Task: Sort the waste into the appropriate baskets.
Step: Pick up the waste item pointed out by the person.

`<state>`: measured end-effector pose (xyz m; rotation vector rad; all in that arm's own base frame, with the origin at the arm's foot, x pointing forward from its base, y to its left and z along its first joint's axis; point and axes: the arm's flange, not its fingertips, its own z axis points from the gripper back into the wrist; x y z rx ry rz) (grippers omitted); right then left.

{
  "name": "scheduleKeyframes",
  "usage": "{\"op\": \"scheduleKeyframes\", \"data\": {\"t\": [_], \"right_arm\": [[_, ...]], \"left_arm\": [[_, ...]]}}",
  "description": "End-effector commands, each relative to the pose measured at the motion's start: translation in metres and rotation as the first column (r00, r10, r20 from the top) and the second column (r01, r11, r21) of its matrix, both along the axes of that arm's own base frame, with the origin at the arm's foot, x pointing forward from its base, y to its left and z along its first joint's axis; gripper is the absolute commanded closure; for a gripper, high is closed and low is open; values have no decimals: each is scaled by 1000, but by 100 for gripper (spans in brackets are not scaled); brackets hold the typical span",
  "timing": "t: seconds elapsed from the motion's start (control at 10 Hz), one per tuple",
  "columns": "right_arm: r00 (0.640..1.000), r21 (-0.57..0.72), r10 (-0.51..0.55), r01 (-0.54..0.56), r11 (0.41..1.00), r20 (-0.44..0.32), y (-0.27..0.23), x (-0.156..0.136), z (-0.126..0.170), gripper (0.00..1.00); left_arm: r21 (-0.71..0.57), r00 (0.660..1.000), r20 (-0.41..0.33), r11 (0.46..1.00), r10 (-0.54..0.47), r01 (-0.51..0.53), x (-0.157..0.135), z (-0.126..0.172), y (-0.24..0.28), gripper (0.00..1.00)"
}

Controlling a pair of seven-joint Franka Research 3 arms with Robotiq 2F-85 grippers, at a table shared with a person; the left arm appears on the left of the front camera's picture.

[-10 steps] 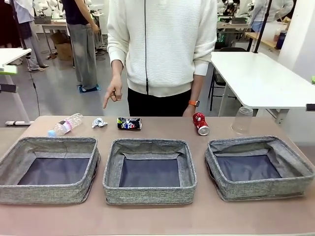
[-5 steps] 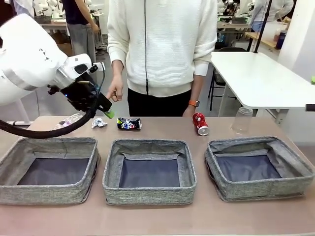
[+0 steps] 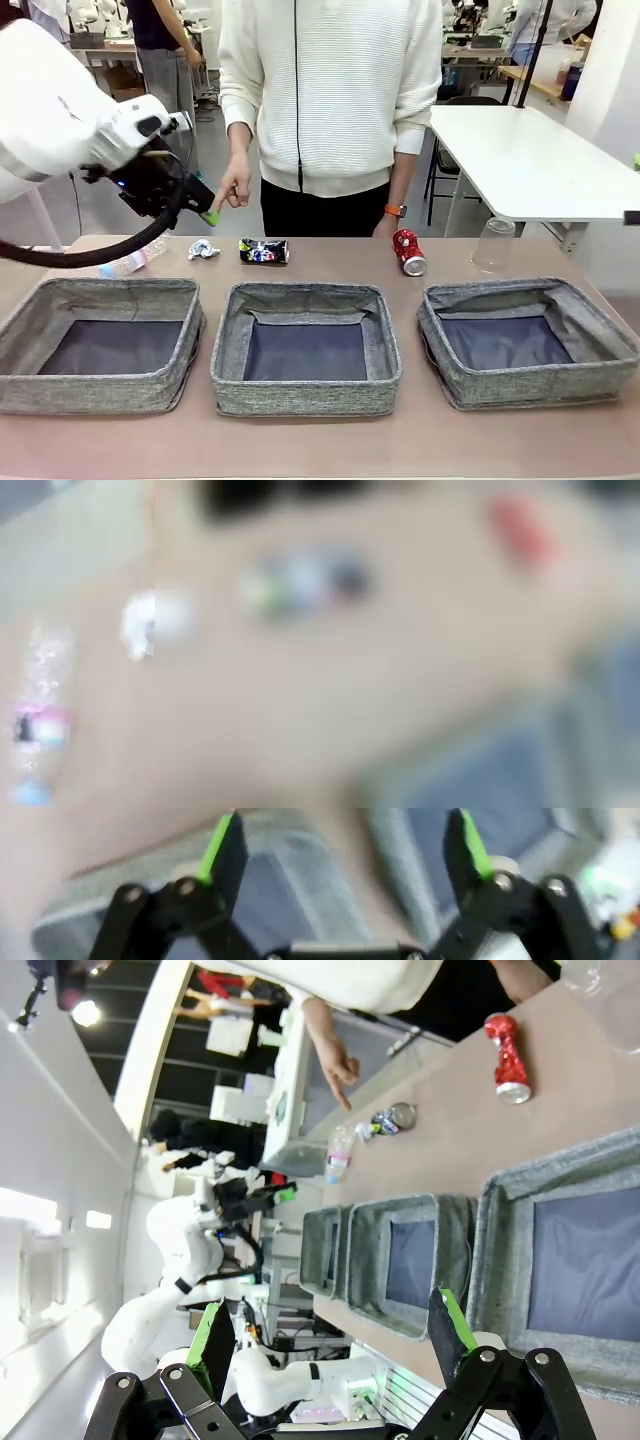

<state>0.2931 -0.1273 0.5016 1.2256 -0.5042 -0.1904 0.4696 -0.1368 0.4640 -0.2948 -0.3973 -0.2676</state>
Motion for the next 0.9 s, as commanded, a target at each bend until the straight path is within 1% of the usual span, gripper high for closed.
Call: {"op": "scheduleKeyframes", "data": {"t": [0.0,0.1,0.2,0.3,0.4,0.5,0.6,0.7,0.8], "right_arm": [[999,12,1,-2,1000,38,0,3,1,0],[999,12,1,-2,1000,38,0,3,1,0],[999,12,1,-2,1000,38,0,3,1,0],[999,12,1,-2,1000,38,0,3,1,0],[999,12,1,-2,1000,38,0,3,1,0],[999,12,1,-2,1000,38,0,3,1,0],[999,12,1,-2,1000,38,0,3,1,0],[999,12,1,-2,1000,38,0,3,1,0],[999,12,1,-2,1000,38,0,3,1,0]], "left_arm": [[174,946,-160,951,282,-255,87,-6,-12,0],[198,928,-190,938,320,-283,120,-15,-14,0],[198,925,-232,946,301,-258,148,-27,-19,0],[209,910,-264,939,321,-271,169,-41,-18,0],[204,900,-293,941,323,-271,181,-55,-16,0],[191,893,-300,938,336,-289,188,-66,-11,0],[189,880,-316,933,354,-307,192,-77,-5,0],[191,875,-330,932,355,-307,196,-85,0,0],[206,869,-323,924,374,-322,197,-89,3,0]]}}
